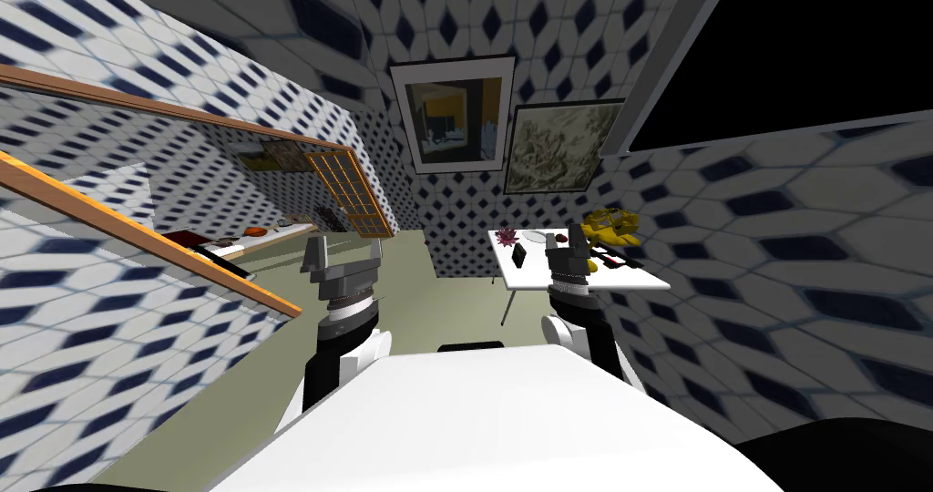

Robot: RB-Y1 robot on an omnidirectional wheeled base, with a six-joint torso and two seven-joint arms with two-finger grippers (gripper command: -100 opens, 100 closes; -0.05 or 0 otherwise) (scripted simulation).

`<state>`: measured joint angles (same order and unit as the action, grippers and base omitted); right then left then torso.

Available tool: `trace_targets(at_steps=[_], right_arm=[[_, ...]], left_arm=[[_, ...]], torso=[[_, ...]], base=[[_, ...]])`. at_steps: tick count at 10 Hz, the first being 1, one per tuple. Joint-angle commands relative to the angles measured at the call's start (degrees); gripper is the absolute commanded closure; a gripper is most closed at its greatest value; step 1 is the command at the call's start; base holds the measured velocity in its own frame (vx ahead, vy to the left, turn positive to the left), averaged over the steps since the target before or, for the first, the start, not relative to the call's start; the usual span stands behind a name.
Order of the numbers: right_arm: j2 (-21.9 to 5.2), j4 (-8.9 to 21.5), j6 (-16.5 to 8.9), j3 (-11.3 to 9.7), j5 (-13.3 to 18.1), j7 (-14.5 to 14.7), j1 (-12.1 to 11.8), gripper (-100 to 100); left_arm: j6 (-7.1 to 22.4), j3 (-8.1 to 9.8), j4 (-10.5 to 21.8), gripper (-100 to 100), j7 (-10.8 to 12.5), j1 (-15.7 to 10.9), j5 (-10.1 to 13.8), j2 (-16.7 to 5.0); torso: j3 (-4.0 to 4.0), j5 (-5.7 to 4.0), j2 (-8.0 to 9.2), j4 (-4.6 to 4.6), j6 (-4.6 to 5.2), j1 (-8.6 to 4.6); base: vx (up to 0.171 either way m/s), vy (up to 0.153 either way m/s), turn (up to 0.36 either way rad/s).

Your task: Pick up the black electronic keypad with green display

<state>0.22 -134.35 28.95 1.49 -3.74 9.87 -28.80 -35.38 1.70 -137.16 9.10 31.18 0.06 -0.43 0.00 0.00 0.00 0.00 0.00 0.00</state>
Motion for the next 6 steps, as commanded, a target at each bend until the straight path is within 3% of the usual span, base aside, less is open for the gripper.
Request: trace_targets(at_steps=[1, 6], right_arm=[[-1.9, 0.5, -0.1, 0.3, 0.6, 0.4, 0.2, -100], [-7.6, 4.1, -0.5, 2.9, 4.7, 3.1, 1.6, -100]], left_arm=[[0.0, 0.0, 0.0, 0, 0.0, 0.0, 0.0, 0.0], [0.0, 0.0, 0.0, 0, 0.0, 0.0, 0.0, 0.0]], torso=[[0.0, 0.0, 0.0, 0.0, 0.0, 0.0], [0.07, -0.02, 0.12, -0.03, 0.0, -0.09]], base=[[-0.004, -0.002, 0.022], [-0.026, -0.014, 0.043]])
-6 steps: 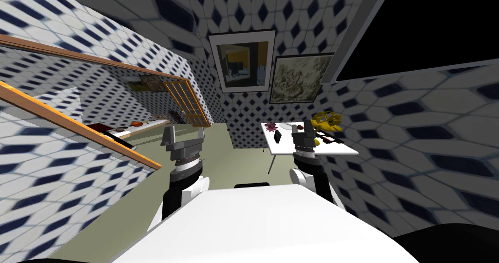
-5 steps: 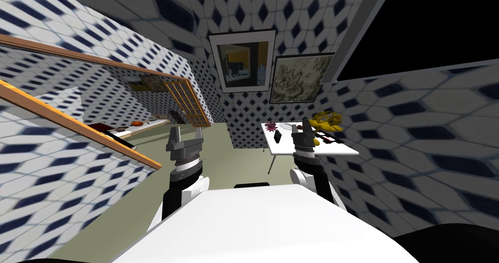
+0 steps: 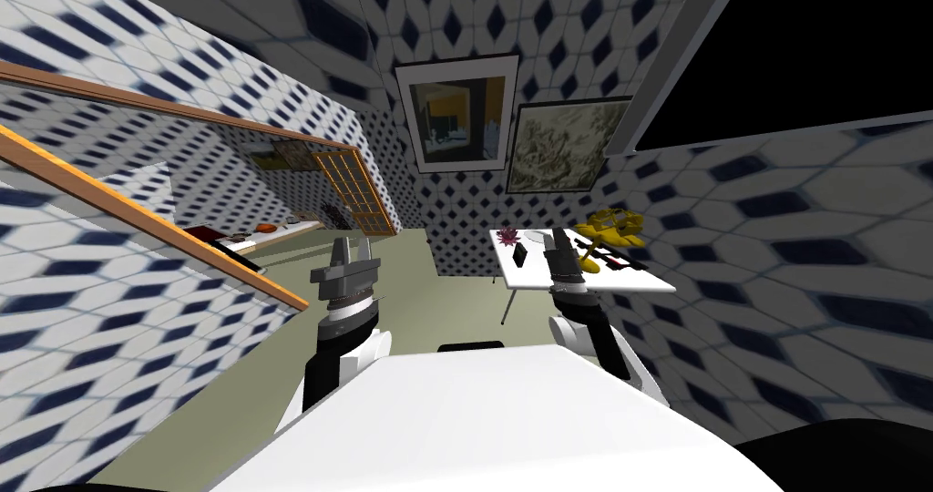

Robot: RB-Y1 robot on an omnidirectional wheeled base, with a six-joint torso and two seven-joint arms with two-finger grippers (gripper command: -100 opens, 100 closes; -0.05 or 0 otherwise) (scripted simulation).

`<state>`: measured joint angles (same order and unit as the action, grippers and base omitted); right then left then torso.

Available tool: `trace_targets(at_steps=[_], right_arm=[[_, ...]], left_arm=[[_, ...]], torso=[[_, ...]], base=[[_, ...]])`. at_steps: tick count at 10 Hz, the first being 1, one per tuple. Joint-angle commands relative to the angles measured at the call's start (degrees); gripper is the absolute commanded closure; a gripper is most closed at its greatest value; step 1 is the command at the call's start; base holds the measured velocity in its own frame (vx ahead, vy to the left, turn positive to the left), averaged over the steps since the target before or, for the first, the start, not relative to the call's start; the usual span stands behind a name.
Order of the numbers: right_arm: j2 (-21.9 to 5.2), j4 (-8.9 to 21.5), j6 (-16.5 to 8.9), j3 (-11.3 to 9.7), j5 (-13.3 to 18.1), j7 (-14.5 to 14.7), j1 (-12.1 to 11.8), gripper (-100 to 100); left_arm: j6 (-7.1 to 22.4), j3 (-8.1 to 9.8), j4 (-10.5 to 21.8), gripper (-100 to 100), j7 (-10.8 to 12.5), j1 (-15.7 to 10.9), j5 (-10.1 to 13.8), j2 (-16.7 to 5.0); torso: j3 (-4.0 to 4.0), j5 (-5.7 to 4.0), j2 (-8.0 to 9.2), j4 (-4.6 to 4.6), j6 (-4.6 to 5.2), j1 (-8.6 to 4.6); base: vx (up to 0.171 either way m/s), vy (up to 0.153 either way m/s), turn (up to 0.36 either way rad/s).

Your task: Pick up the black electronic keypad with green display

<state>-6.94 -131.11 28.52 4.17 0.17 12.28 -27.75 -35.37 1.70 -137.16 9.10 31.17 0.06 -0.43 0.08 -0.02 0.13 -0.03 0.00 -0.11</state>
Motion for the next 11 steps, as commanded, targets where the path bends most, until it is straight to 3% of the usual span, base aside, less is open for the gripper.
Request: trace_targets(at_steps=[1, 11], right_arm=[[-1.3, 1.9, -0.3, 1.0, 2.0, 1.4, 0.9, -100], [-4.9, 14.3, -1.9, 9.6, 15.8, 10.6, 5.3, -100]], left_arm=[[0.0, 0.0, 0.0, 0, 0.0, 0.0, 0.0, 0.0], [0.0, 0.0, 0.0, 0, 0.0, 0.0, 0.0, 0.0]], torso=[[0.0, 0.0, 0.0, 0.0, 0.0, 0.0], [0.01, 0.0, 0.02, -0.01, 0.01, 0.02]], base=[[-0.04, -0.026, 0.062], [-0.047, -0.02, 0.071]])
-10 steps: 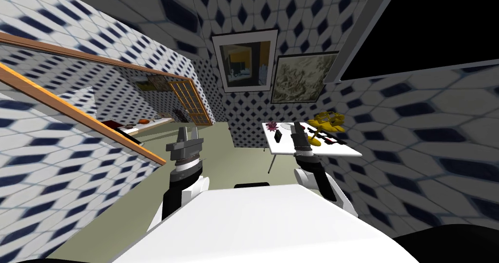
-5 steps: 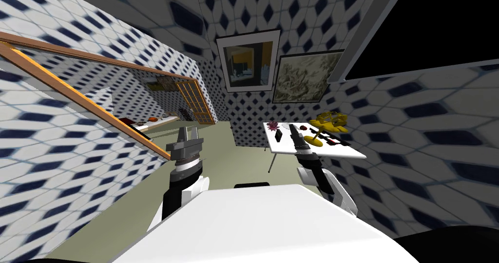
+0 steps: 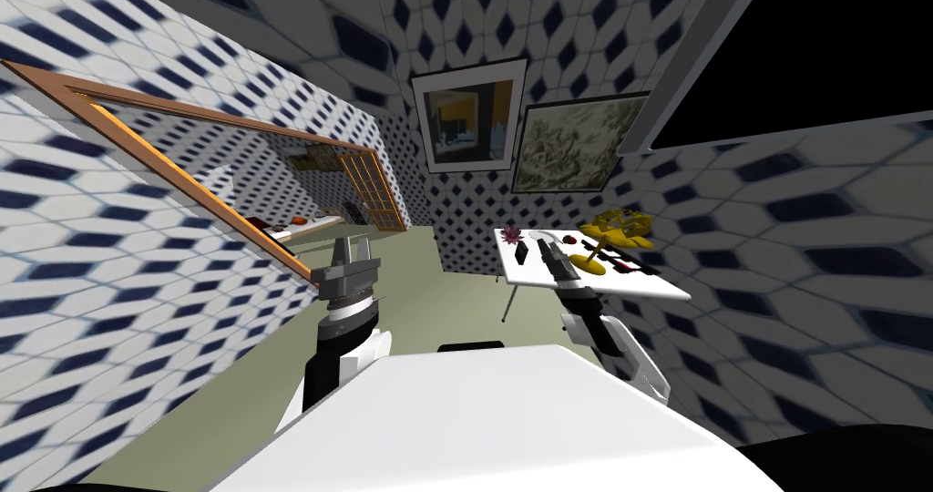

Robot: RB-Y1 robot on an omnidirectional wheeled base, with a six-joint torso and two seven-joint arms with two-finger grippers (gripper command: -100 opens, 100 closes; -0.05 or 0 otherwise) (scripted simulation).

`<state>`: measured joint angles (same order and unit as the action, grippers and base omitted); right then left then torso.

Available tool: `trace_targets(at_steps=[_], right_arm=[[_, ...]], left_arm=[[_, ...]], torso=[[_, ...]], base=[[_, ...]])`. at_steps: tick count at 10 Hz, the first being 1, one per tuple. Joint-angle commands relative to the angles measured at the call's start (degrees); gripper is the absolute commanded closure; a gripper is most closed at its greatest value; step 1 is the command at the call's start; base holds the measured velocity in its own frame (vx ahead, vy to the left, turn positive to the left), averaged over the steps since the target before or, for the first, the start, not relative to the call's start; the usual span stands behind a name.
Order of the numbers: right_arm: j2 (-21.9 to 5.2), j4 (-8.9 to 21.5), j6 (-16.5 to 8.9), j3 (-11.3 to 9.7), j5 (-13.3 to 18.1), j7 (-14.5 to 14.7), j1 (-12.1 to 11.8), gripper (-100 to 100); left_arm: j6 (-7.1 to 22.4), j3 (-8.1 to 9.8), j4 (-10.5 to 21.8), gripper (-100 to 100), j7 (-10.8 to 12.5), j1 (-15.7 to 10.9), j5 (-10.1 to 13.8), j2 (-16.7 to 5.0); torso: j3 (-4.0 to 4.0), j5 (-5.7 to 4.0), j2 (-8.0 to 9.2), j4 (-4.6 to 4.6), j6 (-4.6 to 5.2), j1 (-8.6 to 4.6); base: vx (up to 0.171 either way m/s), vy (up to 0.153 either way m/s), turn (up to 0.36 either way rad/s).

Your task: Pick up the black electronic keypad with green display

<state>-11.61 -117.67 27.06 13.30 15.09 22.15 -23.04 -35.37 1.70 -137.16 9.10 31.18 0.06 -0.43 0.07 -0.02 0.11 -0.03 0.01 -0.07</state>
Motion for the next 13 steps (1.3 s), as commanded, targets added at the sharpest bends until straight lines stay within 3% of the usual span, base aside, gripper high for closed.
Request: trace_targets(at_steps=[1, 7, 13], right_arm=[[-0.4, 2.2, -0.7, 1.1, 2.1, 1.6, 0.9, -100], [-2.9, 10.6, -2.5, 2.9, 7.5, 6.8, 2.3, -100], [-6.1, 18.9, -4.8, 1.6, 9.7, 11.0, 2.7, -100]], left_arm=[[0.0, 0.0, 0.0, 0, 0.0, 0.0, 0.0, 0.0], [0.0, 0.0, 0.0, 0, 0.0, 0.0, 0.0, 0.0], [0.0, 0.0, 0.0, 0, 0.0, 0.0, 0.0, 0.0]], torso=[[0.0, 0.0, 0.0, 0.0, 0.0, 0.0], [-0.18, 0.02, -0.31, 0.07, 0.0, 0.1], [-0.32, 0.05, -0.55, 0.13, 0.01, 0.22]], base=[[-0.018, -0.005, 0.046], [0.029, 0.011, 0.011], [0.102, 0.042, -0.05]])
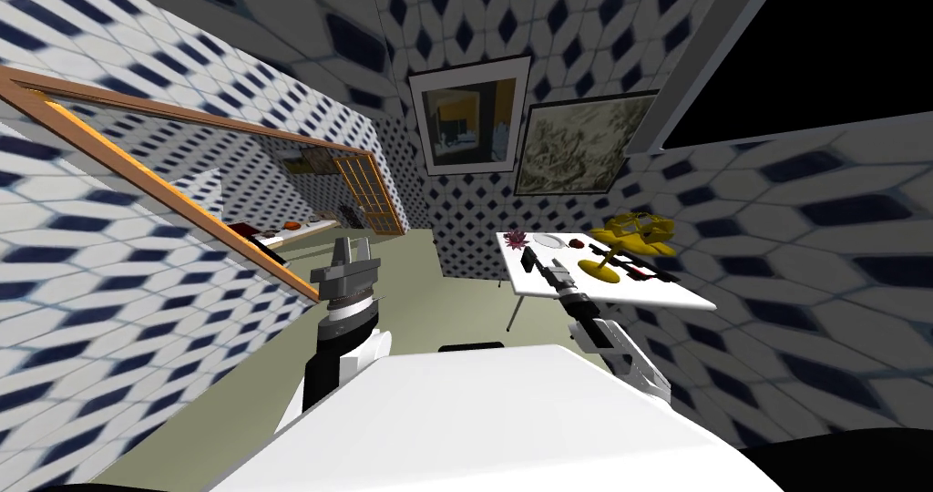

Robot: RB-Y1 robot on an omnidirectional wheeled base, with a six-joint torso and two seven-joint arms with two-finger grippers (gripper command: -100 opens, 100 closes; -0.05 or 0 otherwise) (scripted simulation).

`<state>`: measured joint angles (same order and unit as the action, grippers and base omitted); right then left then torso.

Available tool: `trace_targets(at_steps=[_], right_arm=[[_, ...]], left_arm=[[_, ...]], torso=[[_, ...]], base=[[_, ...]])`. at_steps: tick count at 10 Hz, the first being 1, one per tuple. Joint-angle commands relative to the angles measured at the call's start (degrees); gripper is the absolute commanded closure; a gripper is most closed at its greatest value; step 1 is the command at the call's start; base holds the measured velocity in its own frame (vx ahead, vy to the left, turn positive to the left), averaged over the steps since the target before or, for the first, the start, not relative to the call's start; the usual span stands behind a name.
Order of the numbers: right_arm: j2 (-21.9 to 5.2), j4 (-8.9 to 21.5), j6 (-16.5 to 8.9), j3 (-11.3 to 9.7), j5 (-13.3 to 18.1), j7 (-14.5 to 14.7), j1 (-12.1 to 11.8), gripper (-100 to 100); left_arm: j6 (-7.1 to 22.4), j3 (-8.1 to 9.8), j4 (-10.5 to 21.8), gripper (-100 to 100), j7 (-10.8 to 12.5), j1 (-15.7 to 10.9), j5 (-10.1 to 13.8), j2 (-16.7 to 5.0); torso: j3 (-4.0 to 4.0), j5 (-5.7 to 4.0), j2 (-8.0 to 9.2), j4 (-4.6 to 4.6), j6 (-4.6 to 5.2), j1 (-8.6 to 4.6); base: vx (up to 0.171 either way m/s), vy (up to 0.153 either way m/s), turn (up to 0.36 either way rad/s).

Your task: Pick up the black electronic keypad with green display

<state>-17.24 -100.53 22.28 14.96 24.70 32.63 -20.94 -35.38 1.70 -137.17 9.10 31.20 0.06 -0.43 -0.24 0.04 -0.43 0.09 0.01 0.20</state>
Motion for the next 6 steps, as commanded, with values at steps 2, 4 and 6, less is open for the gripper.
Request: trace_targets(at_steps=[2, 4, 6], right_arm=[[-1.0, 3.1, -0.4, -0.4, 0.3, 1.2, 0.6, -100], [-2.1, 5.6, -1.2, -1.2, 0.7, 2.4, 0.6, -100], [-3.1, 7.9, -1.9, -1.9, 1.0, 3.4, 0.6, -100]], left_arm=[[0.0, 0.0, 0.0, 0, 0.0, 0.0, 0.0, 0.0], [0.0, 0.0, 0.0, 0, 0.0, 0.0, 0.0, 0.0], [0.0, 0.0, 0.0, 0, 0.0, 0.0, 0.0, 0.0]], torso=[[0.04, -0.01, 0.08, -0.02, -0.02, -0.06], [0.02, -0.02, 0.03, -0.01, 0.0, -0.09], [-0.02, -0.01, -0.03, 0.01, -0.01, -0.05]], base=[[0.071, 0.029, -0.031], [0.111, 0.047, -0.063], [0.11, 0.053, -0.069]])
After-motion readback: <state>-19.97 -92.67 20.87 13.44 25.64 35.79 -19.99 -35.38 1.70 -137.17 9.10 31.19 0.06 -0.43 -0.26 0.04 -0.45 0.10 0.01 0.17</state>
